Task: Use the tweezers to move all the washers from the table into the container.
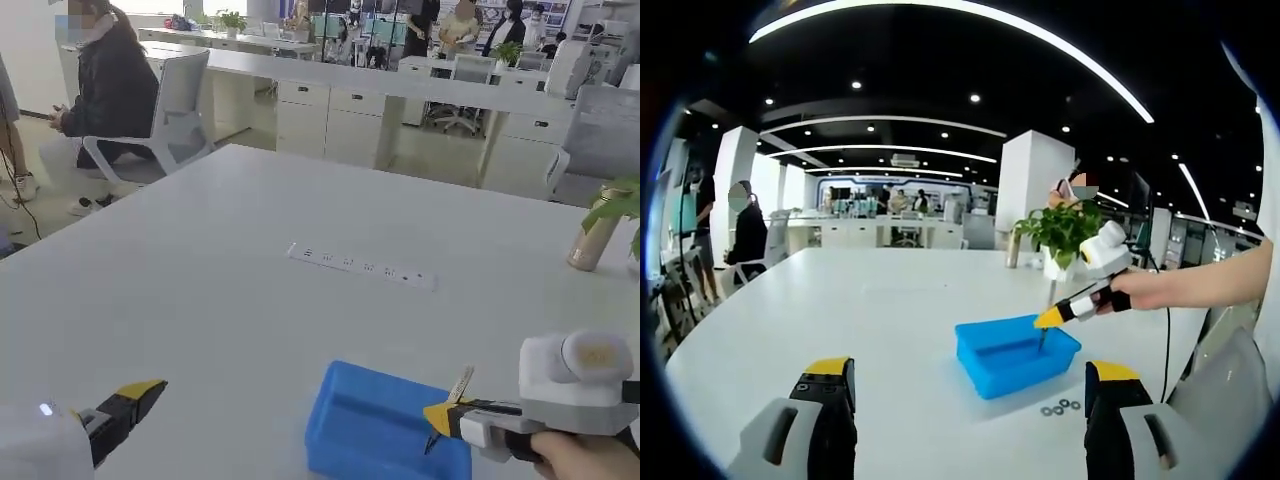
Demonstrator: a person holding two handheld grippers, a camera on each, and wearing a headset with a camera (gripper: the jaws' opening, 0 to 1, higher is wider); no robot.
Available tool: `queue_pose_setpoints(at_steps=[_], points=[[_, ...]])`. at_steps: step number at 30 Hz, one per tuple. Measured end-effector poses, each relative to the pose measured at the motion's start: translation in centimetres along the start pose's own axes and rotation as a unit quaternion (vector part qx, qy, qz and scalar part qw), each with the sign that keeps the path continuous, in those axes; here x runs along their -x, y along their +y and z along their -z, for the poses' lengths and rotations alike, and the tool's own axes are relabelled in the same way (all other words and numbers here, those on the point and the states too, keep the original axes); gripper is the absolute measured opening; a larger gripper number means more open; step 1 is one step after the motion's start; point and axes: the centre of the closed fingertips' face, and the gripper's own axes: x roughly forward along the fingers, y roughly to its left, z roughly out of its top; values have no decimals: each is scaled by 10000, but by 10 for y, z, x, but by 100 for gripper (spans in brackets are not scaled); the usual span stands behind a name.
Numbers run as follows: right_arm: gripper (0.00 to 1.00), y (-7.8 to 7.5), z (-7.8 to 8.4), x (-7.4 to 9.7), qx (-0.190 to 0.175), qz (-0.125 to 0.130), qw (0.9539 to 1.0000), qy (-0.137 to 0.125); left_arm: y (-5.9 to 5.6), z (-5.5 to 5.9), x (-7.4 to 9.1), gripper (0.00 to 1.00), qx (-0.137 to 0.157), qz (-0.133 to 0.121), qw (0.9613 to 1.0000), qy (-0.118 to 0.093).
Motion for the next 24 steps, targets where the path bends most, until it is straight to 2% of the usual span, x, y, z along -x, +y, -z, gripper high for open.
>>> queue_pose_setpoints(at_steps=[6,24], points=[[3,-3,5,-3,67,26,10000,68,1,1,-1,97,-3,13,10000,14],[3,-4,5,-6,87,9,10000,19,2,5,-2,97,7,-3,10000,79]])
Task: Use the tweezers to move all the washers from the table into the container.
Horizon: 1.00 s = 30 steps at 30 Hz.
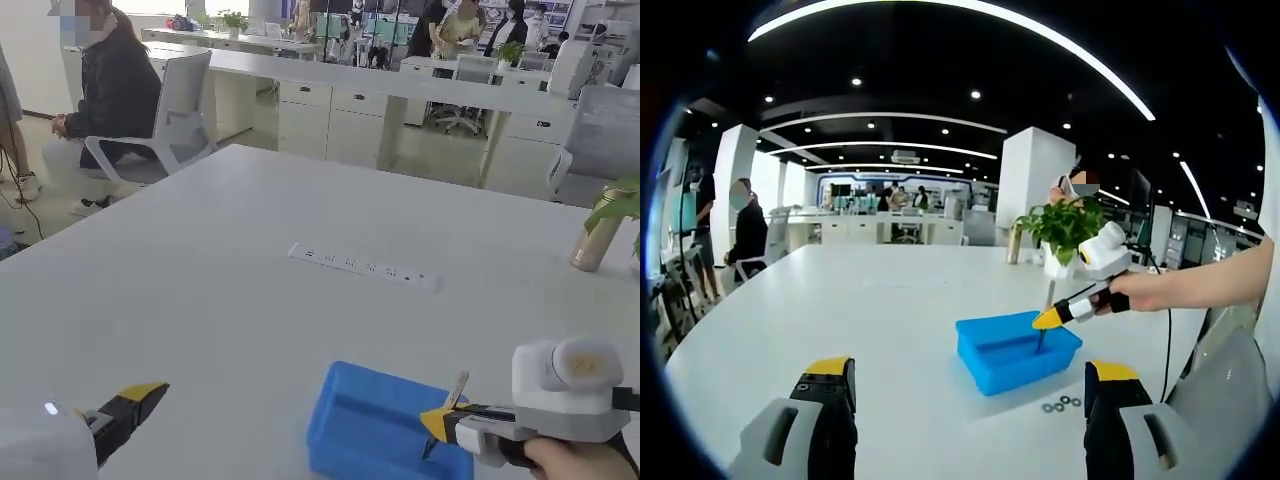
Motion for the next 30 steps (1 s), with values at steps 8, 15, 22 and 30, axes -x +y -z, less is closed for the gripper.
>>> queue_pose_setpoints(at_steps=[8,15,22,30], points=[[3,1,1,0,17,-50,10000,-28,0,1,0,96,22,13,10000,17],[3,4,-1,5,13,-34,9999,-149,1,1,0,96,20,-5,10000,17],[3,23,-18,26,93,-93,9984,-553,1,2,0,96,3,6,10000,45],[3,57,-29,46,213,-424,9956,-812,-1,3,0,96,-30,8,10000,84]])
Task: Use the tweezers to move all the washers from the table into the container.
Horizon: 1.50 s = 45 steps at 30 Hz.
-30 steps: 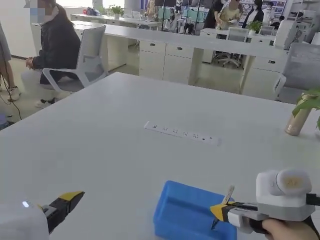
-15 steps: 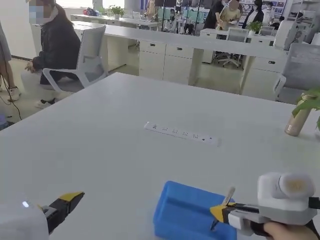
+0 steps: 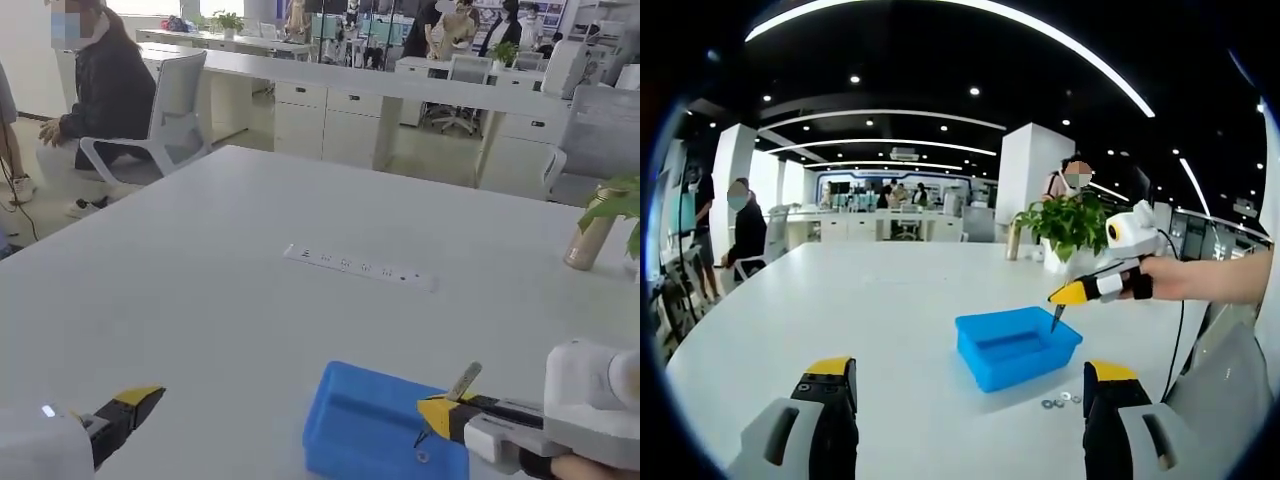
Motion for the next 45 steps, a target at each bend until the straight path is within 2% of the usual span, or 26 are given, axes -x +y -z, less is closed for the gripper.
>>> queue_pose_setpoints(at_steps=[4,8,15,24,32,39,45], points=[[3,13,5,3,88,-191,9997,103,0,1,0,95,1,1,10000,26],[3,36,20,5,7,-541,9981,278,-1,1,0,95,-22,-5,10000,42],[3,50,49,-1,-109,-691,9961,540,-2,3,1,95,-50,11,9999,100],[3,46,81,-4,-291,-604,9936,904,-2,6,0,94,-73,29,9998,169],[3,49,90,-4,-237,-611,9920,1079,-1,8,-1,94,-96,37,9997,224],[3,52,90,-3,-248,-634,9919,1068,-1,9,-1,94,-87,38,9997,229],[3,57,91,-3,-51,-659,9917,1102,-1,9,-1,94,-99,41,9996,254]])
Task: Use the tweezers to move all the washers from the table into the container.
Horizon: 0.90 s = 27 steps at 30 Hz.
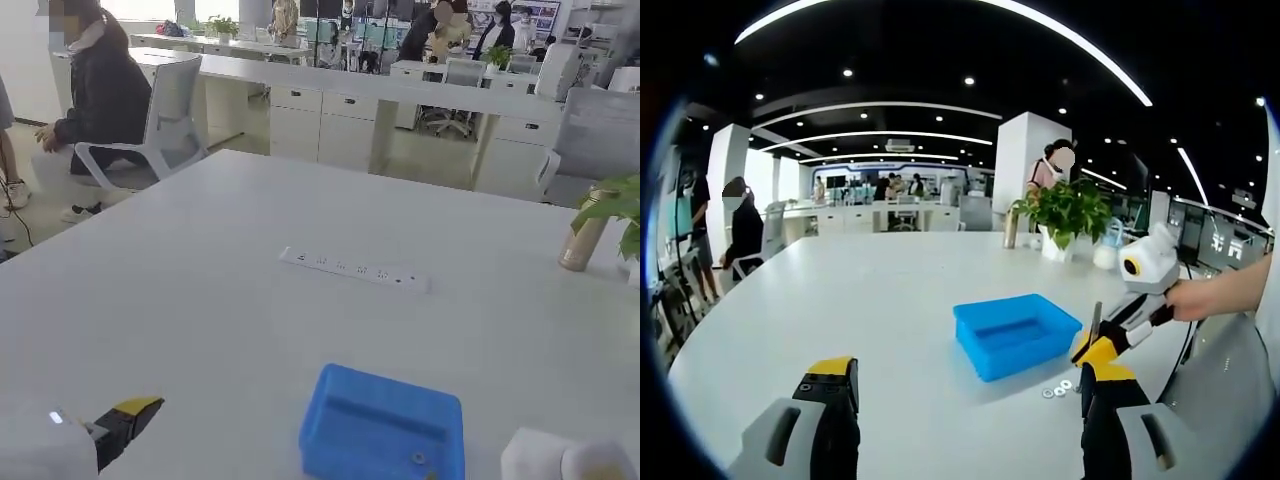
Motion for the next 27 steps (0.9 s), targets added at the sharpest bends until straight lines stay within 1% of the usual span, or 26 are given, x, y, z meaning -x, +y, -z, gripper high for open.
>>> queue_pose_setpoints(at_steps=[1,2,4,7,9,13,15,16,17,18,19,21,23,24,25,27], points=[[3,1,1,0,95,18,9999,38,0,0,0,94,3,2,10000,-3],[3,3,1,0,341,44,9994,78,0,-1,0,94,5,2,10000,-12],[3,8,3,1,692,76,9974,159,0,-1,0,94,5,-1,10000,-27],[4,8,5,0,1039,132,9942,230,0,-2,0,94,7,-5,10000,-41],[3,11,7,-1,1104,152,9935,253,0,-3,1,94,7,-6,10000,-59],[3,9,8,-3,1242,214,9916,304,1,-3,1,94,14,-26,10000,-85],[3,7,10,-4,1278,291,9909,317,1,-4,2,94,21,-31,9999,-100],[3,10,11,-3,1306,323,9904,324,1,-4,2,94,29,-32,9999,-108],[3,9,11,-3,1278,384,9905,326,1,-5,2,94,35,-34,9999,-115],[3,5,12,-2,1163,503,9915,297,2,-5,3,94,47,-38,9999,-120],[3,3,12,-1,1087,567,9922,228,2,-5,3,94,59,-37,9999,-121],[3,1,11,1,751,619,9953,15,2,-5,3,94,85,-31,9999,-133],[3,-1,11,5,483,653,9967,-37,1,-4,3,94,111,-18,9999,-112],[3,-4,12,7,357,676,9971,-51,1,-4,3,94,119,-5,9999,-106],[3,-5,11,7,113,684,9975,-124,0,-4,3,94,118,14,9999,-108],[3,-7,11,8,-87,780,9967,-201,-2,-3,2,94,113,81,9999,-92]])
